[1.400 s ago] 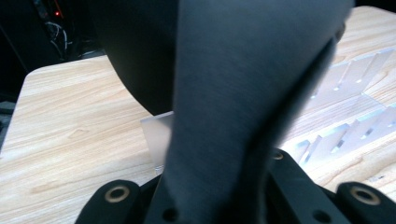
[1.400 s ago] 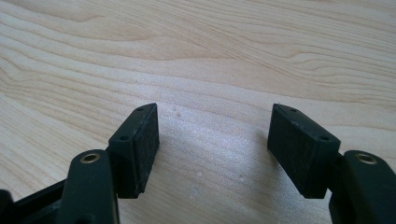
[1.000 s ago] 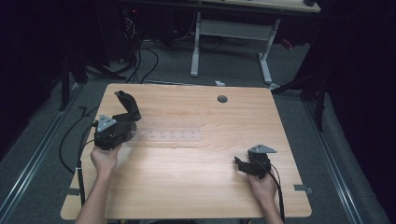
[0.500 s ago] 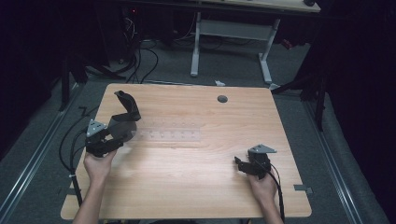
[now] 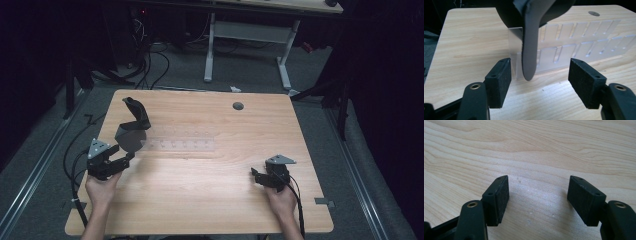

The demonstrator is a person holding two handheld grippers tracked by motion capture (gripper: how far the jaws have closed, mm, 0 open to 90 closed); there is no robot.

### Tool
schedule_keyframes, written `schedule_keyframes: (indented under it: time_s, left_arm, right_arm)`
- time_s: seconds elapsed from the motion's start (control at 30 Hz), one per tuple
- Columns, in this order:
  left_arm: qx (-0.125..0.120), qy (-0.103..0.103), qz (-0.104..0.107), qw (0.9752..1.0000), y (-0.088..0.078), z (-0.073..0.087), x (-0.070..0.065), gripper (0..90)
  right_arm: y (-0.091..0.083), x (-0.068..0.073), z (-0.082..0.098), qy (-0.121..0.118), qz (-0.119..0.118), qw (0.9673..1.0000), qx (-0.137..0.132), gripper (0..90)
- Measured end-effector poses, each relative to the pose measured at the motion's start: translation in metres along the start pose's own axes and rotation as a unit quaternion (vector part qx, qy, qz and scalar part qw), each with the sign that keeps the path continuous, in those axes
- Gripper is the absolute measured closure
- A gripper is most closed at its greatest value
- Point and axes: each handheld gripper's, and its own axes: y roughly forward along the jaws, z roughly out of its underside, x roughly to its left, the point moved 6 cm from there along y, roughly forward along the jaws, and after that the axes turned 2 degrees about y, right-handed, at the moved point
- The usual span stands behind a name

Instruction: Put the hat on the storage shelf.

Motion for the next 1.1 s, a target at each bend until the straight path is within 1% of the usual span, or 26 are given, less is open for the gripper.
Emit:
schedule_keyframes:
  time_s: [0.13,0.27,0.33,0.43,0.63,0.77,1.1]
  left_arm:
    - [-0.001,-0.006,0.008,1.0000,-0.007,0.002,-0.006,35.6]
    - [-0.002,-0.008,0.017,0.9998,-0.012,0.005,-0.014,35.6]
    - [0.000,-0.009,0.021,0.9998,-0.013,0.007,-0.017,35.6]
    - [0.004,-0.002,0.024,0.9997,-0.014,0.011,-0.021,35.8]
    - [0.012,-0.005,0.036,0.9993,-0.014,0.018,-0.030,35.9]
    - [0.021,-0.013,0.049,0.9985,-0.015,0.023,-0.038,35.9]
    - [0.040,-0.012,0.074,0.9964,-0.014,0.035,-0.057,35.9]
  right_arm:
    - [0.000,0.000,0.000,0.000,0.000,1.0000,0.000,34.3]
    - [0.000,0.000,0.000,0.000,0.000,1.0000,0.000,34.3]
    - [0.000,0.000,0.000,0.000,0.000,1.0000,0.000,34.3]
    - [0.000,0.000,0.000,0.000,0.000,1.0000,0.000,34.3]
    - [0.000,0.000,0.000,0.000,0.000,1.0000,0.000,34.3]
    - [0.000,0.000,0.000,0.001,0.000,1.0000,0.000,34.2]
    - [0.000,0.000,0.000,0.000,0.000,1.0000,0.000,34.2]
